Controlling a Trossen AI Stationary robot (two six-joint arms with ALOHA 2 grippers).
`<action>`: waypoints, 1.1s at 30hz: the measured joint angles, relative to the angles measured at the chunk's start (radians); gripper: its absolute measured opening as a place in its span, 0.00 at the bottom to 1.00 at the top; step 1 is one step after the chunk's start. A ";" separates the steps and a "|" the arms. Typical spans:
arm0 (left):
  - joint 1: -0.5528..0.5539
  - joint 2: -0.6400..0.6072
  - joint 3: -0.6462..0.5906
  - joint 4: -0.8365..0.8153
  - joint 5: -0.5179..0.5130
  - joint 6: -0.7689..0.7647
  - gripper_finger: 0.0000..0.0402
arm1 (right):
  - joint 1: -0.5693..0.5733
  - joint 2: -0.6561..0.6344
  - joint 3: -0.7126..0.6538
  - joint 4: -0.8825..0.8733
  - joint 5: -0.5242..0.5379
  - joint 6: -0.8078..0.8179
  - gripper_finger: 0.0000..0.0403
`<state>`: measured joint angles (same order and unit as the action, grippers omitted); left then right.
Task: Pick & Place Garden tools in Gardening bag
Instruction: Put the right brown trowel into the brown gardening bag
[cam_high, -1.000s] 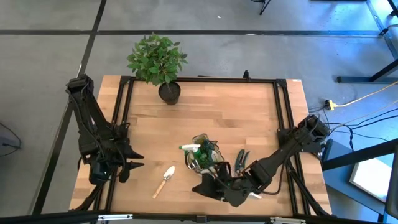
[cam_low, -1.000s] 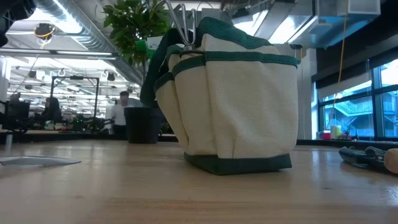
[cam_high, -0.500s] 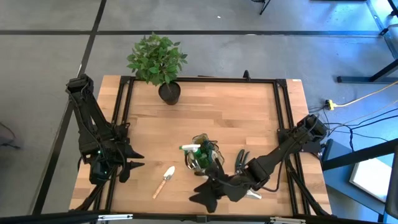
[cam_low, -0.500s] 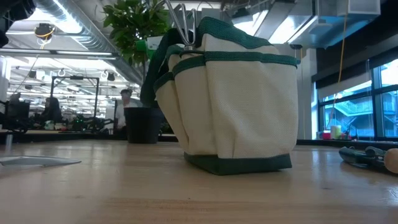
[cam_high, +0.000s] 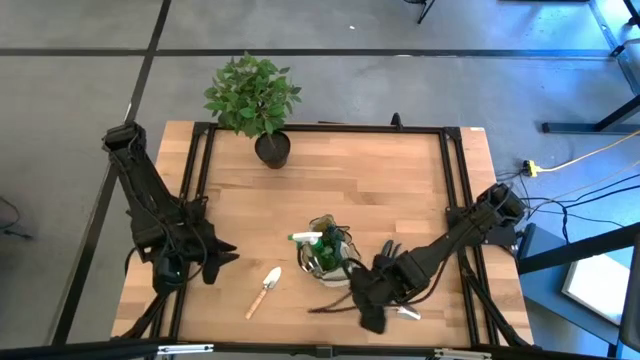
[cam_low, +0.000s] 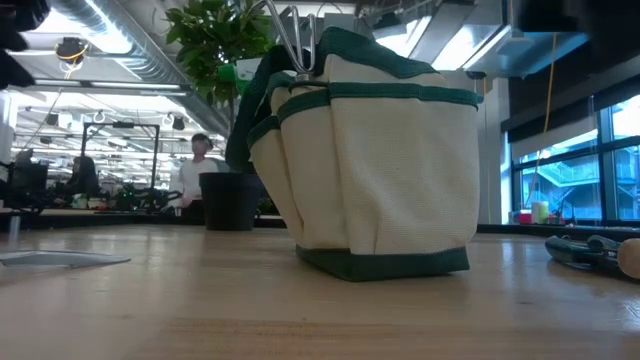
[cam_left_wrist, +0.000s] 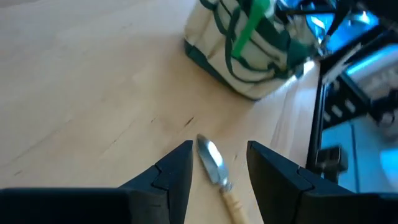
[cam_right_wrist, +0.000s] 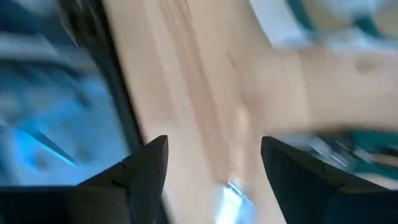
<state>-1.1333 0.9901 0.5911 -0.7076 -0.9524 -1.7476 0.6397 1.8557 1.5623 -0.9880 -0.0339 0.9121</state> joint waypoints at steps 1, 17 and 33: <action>0.011 0.000 0.000 0.004 -0.004 -0.010 0.36 | 0.011 0.000 0.000 -0.046 0.000 -0.041 0.64; 0.175 0.001 0.000 0.216 -0.072 0.124 0.36 | 0.167 0.000 -0.246 0.091 0.085 0.004 0.64; 0.253 0.001 0.000 0.257 -0.071 0.146 0.36 | 0.188 0.000 -0.373 0.252 0.142 0.049 0.64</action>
<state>-0.8806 0.9909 0.5911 -0.4503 -1.0233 -1.6012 0.8272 1.8557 1.1896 -0.7360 0.1079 0.9615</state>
